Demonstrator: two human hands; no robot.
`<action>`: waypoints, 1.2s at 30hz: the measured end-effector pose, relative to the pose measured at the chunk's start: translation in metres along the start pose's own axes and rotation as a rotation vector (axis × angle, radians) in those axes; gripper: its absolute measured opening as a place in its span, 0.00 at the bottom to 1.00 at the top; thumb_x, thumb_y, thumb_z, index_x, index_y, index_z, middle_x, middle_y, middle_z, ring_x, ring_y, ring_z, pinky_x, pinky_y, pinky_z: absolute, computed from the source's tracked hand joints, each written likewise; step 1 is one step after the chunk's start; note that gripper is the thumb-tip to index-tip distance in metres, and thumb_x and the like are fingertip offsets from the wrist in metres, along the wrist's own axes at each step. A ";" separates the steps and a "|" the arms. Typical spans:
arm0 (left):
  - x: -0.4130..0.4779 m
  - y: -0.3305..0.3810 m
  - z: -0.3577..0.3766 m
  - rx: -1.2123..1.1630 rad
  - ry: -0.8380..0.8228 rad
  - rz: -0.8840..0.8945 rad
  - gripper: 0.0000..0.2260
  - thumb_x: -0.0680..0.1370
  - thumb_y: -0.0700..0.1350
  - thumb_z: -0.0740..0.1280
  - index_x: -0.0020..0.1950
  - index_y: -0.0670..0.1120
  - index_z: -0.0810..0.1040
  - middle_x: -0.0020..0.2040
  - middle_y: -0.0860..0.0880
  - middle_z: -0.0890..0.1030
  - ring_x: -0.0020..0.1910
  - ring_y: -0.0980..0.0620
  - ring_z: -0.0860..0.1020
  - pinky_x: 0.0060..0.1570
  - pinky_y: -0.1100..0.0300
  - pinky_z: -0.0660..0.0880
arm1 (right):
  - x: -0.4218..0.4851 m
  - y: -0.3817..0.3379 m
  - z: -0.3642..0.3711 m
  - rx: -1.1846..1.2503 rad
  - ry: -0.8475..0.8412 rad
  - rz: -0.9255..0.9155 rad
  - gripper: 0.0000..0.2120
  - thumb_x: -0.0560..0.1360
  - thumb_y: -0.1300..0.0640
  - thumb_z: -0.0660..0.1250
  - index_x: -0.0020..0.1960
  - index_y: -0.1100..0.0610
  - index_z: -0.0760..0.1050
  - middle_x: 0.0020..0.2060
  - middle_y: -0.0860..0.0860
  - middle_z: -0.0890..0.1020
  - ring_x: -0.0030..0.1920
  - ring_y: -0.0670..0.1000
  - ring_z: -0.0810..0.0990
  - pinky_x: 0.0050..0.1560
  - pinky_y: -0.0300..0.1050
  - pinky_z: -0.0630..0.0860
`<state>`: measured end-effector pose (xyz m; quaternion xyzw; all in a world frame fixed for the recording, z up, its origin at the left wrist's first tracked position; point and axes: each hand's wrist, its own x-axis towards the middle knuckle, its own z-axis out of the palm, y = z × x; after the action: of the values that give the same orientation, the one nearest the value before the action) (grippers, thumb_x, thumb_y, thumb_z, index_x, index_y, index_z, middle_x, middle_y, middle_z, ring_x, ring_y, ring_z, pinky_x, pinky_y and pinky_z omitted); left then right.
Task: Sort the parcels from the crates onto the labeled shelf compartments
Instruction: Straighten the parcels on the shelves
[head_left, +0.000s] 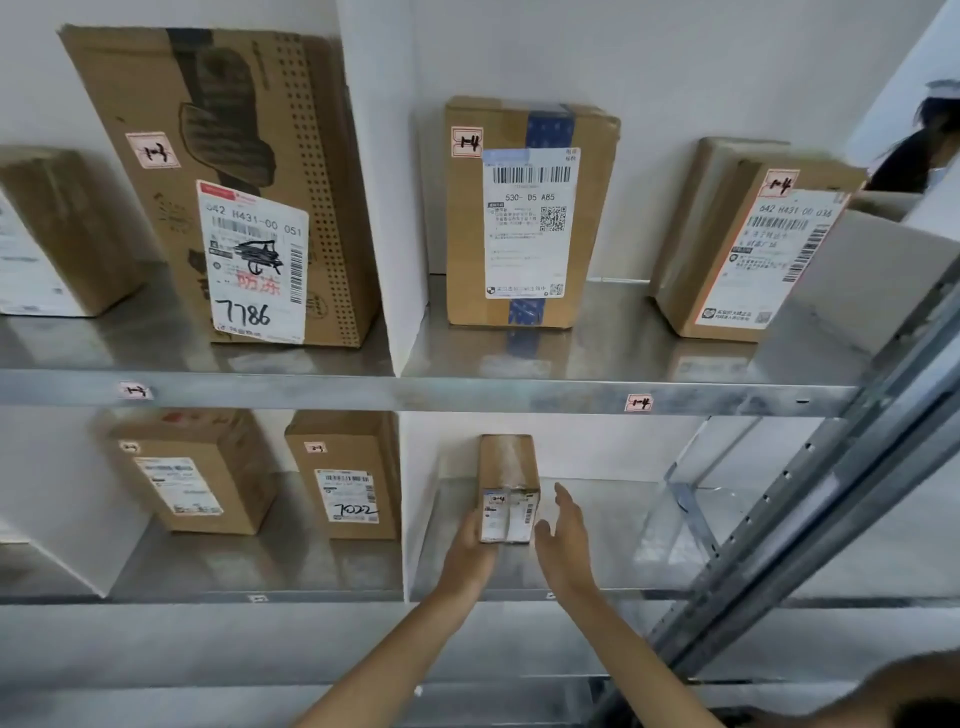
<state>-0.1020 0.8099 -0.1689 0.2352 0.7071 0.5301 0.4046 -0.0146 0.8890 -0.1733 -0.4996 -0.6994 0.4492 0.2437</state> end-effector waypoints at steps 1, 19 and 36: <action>-0.004 0.000 -0.004 0.019 -0.008 0.012 0.12 0.80 0.41 0.61 0.57 0.58 0.70 0.60 0.57 0.72 0.59 0.55 0.71 0.58 0.62 0.67 | -0.008 -0.002 0.001 0.017 0.049 -0.058 0.26 0.77 0.69 0.55 0.74 0.59 0.58 0.71 0.56 0.65 0.70 0.55 0.64 0.70 0.47 0.62; -0.063 -0.010 -0.167 0.025 -0.028 0.050 0.09 0.76 0.37 0.64 0.45 0.48 0.81 0.46 0.48 0.84 0.45 0.54 0.81 0.49 0.67 0.76 | -0.136 -0.068 0.101 0.290 -0.007 -0.419 0.17 0.75 0.72 0.57 0.56 0.55 0.73 0.51 0.47 0.78 0.52 0.45 0.77 0.52 0.32 0.71; -0.041 -0.002 -0.344 -0.023 0.291 0.141 0.11 0.75 0.34 0.62 0.44 0.46 0.80 0.45 0.49 0.81 0.51 0.47 0.78 0.54 0.52 0.74 | -0.110 -0.153 0.223 0.222 -0.110 -0.436 0.14 0.77 0.70 0.58 0.53 0.54 0.75 0.49 0.41 0.77 0.49 0.43 0.76 0.50 0.36 0.72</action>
<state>-0.3617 0.5856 -0.1198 0.2005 0.7339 0.5937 0.2622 -0.2219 0.6879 -0.1345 -0.2820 -0.7492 0.4866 0.3497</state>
